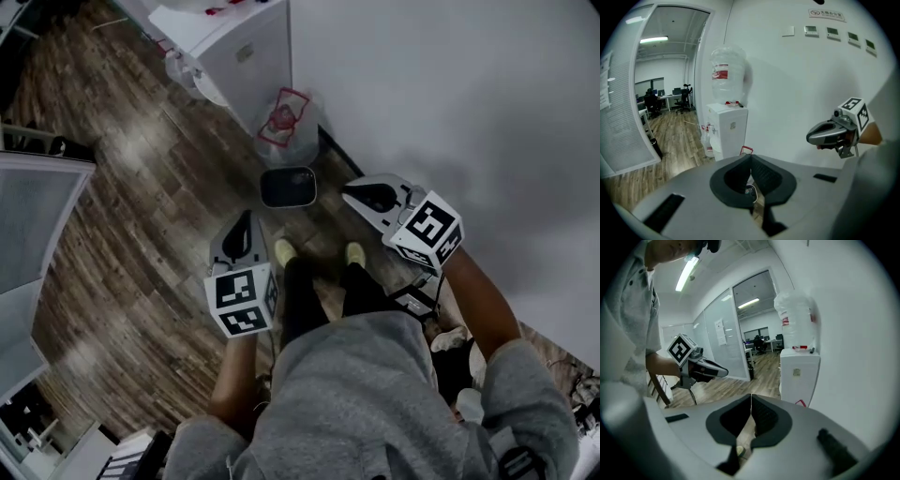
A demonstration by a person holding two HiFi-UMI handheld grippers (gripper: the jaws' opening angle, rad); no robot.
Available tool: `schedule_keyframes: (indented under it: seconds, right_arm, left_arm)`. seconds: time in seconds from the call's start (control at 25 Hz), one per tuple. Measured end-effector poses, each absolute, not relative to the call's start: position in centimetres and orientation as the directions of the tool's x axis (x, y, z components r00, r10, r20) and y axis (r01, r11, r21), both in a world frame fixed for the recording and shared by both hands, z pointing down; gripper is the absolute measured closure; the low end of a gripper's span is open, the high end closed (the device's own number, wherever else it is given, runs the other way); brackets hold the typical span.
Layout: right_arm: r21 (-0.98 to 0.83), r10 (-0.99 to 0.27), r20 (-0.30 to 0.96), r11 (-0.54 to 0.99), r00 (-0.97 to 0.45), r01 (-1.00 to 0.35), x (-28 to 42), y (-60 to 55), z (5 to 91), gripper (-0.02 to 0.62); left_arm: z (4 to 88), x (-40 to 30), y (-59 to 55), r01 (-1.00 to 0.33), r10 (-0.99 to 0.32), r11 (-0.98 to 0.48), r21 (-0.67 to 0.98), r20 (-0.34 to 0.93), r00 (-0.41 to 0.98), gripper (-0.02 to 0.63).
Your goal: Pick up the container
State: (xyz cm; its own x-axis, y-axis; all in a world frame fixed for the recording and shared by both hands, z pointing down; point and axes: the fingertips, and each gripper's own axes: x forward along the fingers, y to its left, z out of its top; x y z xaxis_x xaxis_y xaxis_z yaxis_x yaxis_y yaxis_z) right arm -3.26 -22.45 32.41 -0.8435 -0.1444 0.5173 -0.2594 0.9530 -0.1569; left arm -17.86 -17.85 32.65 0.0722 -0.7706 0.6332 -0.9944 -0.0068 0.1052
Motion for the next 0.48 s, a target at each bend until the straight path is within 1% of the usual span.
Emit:
schedule_keyframes:
  seconds: [0.12,0.28,0.48]
  right_arm:
    - [-0.221,-0.125,0.533,0.934,-0.837,-0.281,-0.5,-23.6,37.1,0.571]
    - [-0.315,-0.134,0.576,0.874,-0.807,-0.37,2.4,-23.6,45.9,0.569]
    - [-0.401,-0.109,0.629,0.803,-0.77,-0.441,4.0,-21.8,57.0,0.564]
  left_arm:
    - [35.5,-16.2,-17.5,-0.997,-0.757,0.035,0.069,0.654,0.018,0.592]
    - [40.4,-14.4,-16.4,-0.994,-0.736,0.102,0.034,0.675,-0.053,0.592]
    - [48.5,-12.9,-14.6,-0.988,-0.717,0.147,0.053,0.693,-0.069,0.592]
